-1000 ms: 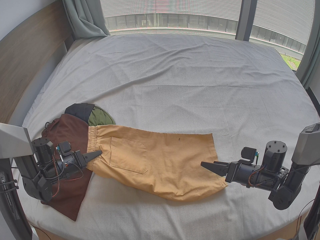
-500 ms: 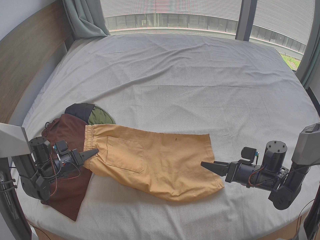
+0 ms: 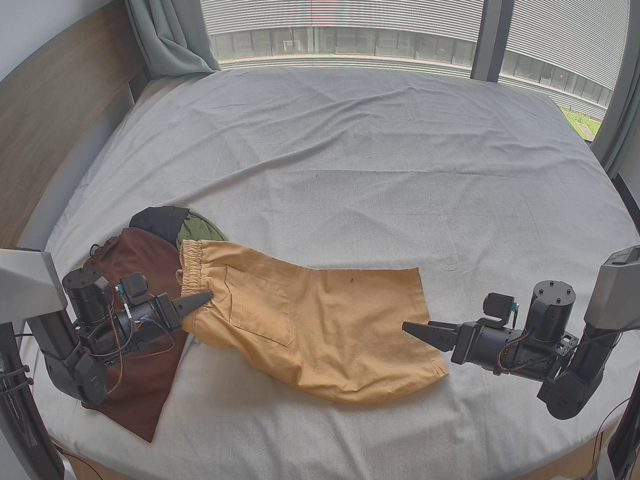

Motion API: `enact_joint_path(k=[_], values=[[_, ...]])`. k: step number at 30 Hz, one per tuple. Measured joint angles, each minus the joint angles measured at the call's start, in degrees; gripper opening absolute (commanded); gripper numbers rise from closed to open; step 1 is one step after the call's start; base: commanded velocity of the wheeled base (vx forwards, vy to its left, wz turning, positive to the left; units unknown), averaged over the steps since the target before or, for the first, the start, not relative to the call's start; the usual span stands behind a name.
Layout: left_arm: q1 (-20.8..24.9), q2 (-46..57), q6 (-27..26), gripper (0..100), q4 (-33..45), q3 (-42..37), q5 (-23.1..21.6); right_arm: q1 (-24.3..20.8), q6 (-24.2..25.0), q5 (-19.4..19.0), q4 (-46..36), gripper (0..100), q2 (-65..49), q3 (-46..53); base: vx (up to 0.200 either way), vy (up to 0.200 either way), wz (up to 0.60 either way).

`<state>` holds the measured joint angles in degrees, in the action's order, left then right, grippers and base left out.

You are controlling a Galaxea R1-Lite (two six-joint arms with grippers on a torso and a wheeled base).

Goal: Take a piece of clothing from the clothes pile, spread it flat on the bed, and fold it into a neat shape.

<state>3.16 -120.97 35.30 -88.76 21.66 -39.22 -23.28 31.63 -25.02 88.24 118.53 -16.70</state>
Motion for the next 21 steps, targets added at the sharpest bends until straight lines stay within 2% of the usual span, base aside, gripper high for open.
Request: enact_joint_path(k=[21], values=[[10.0,-0.8,0.4,0,0.1,3.4,6.2,-0.3,0.0,0.0,0.0,100,-0.4,0.0,0.000,0.000,0.00]])
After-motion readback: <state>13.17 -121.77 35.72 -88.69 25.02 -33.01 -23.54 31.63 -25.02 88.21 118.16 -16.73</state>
